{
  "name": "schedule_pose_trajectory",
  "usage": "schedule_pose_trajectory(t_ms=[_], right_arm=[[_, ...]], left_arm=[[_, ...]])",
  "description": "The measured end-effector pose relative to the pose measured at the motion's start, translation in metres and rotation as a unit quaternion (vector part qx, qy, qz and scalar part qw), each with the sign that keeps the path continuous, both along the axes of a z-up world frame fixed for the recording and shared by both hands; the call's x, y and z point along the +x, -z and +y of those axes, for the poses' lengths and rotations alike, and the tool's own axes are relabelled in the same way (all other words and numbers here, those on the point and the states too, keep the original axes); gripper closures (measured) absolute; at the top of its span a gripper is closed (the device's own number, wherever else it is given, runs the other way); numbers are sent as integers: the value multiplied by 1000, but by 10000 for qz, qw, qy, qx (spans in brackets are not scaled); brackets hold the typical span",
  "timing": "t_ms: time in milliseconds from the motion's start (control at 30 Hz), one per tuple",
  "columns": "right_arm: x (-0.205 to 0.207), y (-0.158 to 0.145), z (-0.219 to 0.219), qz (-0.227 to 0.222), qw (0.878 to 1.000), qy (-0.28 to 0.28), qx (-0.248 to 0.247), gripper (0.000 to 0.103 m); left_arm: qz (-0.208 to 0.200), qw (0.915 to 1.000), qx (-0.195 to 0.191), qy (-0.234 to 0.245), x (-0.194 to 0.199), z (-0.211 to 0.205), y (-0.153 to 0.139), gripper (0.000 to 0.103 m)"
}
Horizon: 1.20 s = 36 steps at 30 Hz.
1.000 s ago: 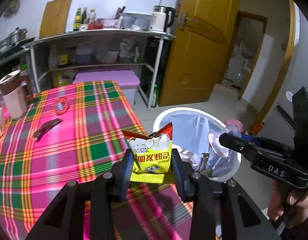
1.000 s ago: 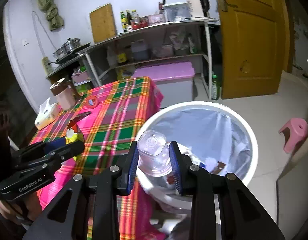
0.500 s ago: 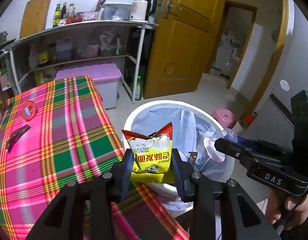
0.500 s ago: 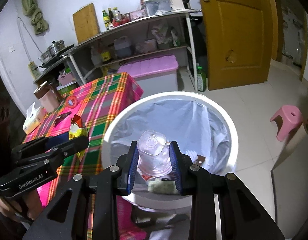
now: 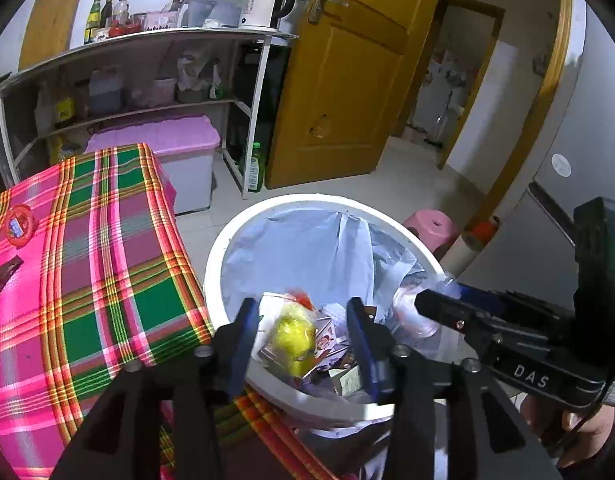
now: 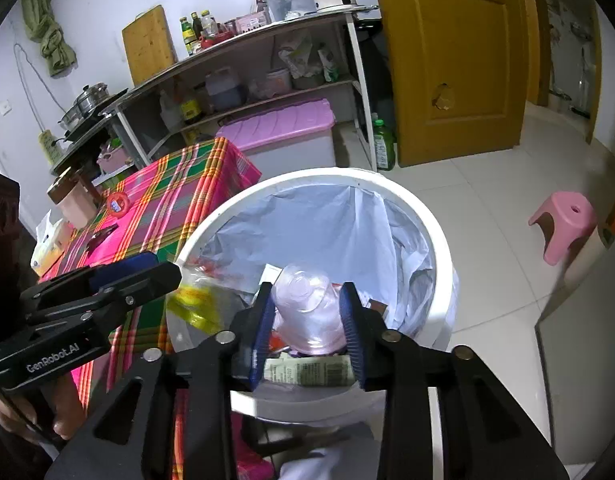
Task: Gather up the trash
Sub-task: 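Open both grippers to drop the snack bag and cup into the bin, then move both tools back over the table toward the brown wrapper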
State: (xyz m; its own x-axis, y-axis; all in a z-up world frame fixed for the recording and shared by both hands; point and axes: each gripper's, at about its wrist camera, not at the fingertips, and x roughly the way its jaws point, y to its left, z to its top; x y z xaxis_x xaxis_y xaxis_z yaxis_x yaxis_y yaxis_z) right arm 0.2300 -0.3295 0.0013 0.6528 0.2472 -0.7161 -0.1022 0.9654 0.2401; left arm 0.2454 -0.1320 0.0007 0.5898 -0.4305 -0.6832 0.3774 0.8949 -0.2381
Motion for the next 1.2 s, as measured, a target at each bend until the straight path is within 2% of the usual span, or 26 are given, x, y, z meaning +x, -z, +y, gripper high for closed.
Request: schedule_pose_trajectory(t_ms=[67, 433, 1200], right_arm=[[0, 0, 1, -17, 10000, -7, 1, 60], [-9, -11, 11, -142, 9998, -134, -94, 60], [-45, -48, 82, -576, 9940, -928, -103, 60]], left_arm=[[5, 10000, -35, 2, -1, 1, -1, 54], [-92, 9997, -173, -164, -16, 17, -10, 54], [-547, 9947, -96, -866, -76, 84, -42, 54]])
